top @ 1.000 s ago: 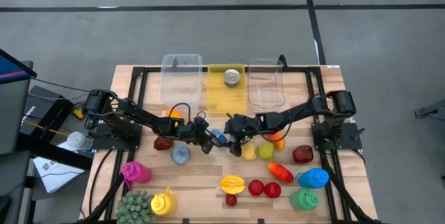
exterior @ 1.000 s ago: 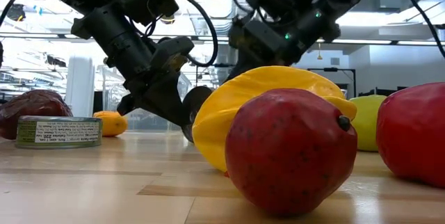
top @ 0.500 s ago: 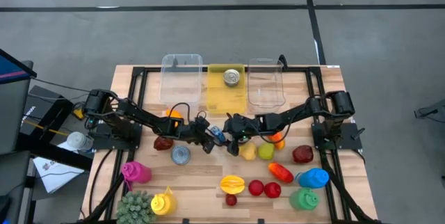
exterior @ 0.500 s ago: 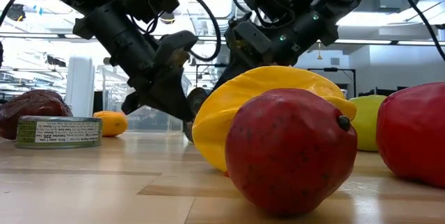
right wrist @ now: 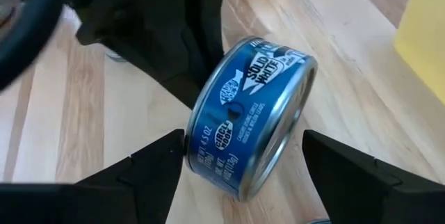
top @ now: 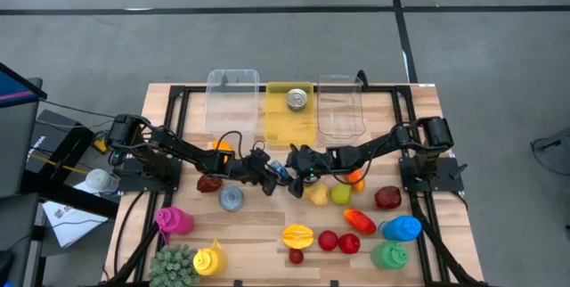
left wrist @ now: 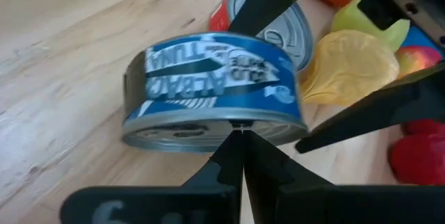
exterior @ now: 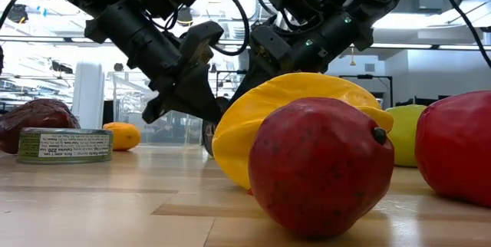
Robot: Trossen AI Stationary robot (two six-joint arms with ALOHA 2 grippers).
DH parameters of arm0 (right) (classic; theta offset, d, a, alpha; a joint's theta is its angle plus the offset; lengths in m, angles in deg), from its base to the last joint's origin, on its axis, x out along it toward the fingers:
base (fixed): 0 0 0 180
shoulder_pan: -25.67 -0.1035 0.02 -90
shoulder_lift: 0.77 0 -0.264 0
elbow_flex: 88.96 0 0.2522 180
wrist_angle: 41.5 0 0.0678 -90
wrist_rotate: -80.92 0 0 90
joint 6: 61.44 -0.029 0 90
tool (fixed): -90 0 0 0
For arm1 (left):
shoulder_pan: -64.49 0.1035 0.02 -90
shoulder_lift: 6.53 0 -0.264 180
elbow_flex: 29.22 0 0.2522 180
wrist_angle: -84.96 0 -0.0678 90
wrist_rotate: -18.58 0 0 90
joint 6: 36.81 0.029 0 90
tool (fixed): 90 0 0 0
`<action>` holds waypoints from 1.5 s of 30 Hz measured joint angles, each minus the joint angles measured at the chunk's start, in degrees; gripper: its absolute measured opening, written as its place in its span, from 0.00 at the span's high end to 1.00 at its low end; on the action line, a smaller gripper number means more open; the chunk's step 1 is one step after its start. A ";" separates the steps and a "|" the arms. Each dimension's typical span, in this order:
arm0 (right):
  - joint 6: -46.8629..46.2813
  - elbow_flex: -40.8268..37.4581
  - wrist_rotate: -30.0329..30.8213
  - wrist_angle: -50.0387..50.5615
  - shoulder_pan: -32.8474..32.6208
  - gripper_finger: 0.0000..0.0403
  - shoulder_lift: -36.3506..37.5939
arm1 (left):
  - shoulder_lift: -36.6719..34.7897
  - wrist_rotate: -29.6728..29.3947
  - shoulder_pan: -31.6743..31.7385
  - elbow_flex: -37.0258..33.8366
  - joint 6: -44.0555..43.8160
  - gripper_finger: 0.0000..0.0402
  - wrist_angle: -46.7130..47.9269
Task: Pick & Place Food Item
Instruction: Put the blue tuna can into the yellow bin
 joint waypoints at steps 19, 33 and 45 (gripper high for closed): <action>1.95 0.00 1.45 0.91 0.11 0.64 0.00 | 0.00 0.94 -0.15 0.00 1.85 1.00 -0.74; 2.62 -0.07 -3.43 5.54 2.32 0.64 4.78 | -12.39 3.09 -0.13 0.00 2.07 1.00 7.38; 2.46 -0.01 -8.87 13.11 15.37 0.64 21.44 | -31.53 -9.66 -0.09 0.02 5.22 1.00 16.52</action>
